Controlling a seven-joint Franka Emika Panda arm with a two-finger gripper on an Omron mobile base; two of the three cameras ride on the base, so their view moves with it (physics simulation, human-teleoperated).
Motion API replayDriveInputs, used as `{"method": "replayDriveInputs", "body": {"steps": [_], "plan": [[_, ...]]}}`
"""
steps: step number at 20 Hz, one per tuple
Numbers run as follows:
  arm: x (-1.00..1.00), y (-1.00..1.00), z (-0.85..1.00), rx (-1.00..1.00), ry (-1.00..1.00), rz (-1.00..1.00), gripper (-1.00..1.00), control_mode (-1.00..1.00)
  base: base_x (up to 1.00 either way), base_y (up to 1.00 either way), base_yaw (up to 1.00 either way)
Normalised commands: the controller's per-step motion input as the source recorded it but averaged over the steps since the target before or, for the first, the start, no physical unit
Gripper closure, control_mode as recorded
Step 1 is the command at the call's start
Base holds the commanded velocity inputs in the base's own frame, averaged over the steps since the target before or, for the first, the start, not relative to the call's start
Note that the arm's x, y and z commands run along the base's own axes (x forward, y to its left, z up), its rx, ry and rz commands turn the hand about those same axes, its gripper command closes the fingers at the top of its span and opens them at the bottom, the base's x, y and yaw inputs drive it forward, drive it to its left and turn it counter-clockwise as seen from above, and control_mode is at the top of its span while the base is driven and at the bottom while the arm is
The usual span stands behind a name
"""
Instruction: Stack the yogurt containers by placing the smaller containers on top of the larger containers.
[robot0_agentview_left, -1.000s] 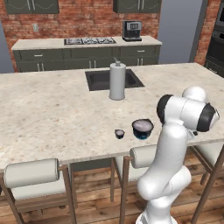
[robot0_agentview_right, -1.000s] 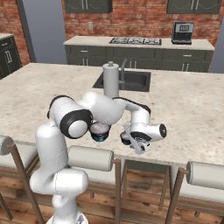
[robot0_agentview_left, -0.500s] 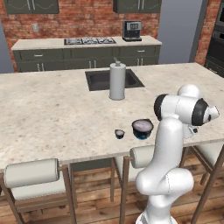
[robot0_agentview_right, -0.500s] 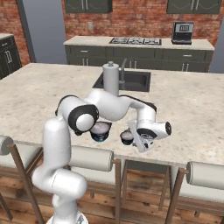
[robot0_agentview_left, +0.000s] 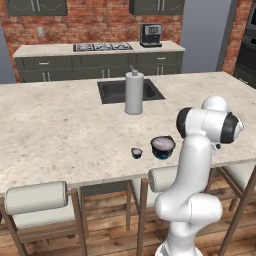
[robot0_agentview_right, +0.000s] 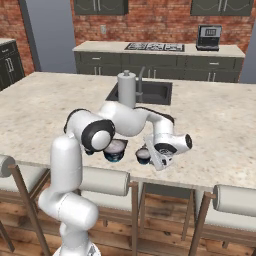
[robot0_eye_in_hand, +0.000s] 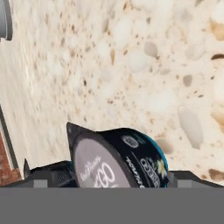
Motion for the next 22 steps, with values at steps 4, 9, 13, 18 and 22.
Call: {"method": "replayDriveInputs", "body": {"steps": [4,9,13,18,22], "plan": [[0.02,0.11,-0.18,0.0,0.02,0.0,-1.0,-1.0,0.0,0.0,0.0],[0.02,0.02,-0.25,0.0,0.02,0.0,-1.0,-1.0,0.0,0.0,0.0],[0.08,0.16,-0.31,-0.02,0.03,0.0,-1.0,-1.0,0.0,0.0,0.0],[0.13,0.25,-0.35,-0.06,0.03,0.0,-1.0,-1.0,0.0,0.0,0.0],[0.1,0.21,-0.34,-0.04,0.03,0.0,-1.0,-1.0,0.0,0.0,0.0]]}}
